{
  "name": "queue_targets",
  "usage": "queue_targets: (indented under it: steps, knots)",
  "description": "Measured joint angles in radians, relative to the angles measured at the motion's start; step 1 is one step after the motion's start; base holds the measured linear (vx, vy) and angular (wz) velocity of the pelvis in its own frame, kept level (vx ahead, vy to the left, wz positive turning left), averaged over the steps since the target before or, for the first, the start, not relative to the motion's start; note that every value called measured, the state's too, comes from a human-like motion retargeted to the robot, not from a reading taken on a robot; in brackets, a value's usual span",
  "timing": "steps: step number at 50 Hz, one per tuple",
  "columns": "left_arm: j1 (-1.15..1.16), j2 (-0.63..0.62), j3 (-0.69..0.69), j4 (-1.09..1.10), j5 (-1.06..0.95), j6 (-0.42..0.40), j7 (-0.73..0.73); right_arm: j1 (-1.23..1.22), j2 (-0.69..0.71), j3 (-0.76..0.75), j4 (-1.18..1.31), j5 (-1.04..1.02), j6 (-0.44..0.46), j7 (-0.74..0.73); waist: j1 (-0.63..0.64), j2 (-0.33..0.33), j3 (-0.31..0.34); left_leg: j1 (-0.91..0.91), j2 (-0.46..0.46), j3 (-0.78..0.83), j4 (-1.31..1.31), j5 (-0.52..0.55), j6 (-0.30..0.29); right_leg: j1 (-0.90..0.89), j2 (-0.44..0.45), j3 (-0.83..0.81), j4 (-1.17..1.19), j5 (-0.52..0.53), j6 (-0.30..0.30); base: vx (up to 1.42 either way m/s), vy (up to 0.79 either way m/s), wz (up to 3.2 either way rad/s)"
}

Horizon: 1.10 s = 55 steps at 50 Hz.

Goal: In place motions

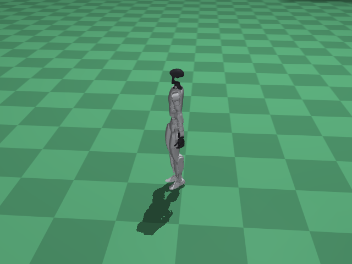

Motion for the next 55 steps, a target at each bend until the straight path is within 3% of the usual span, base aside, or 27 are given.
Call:
queue_targets:
  steps: [55]
  knots:
    - [0.012,-0.003,-0.004,0.026,0.0,-0.002,0.016,0.016,-0.013,-0.015,0.025,-0.019,0.012,-0.003,-0.007,-0.005,-0.007,-0.005,0.015,-0.017,0.009,0.046,-0.012,-0.001,0.009,-0.008,0.001,0.003,-0.047,0.0,0.0,0.0]
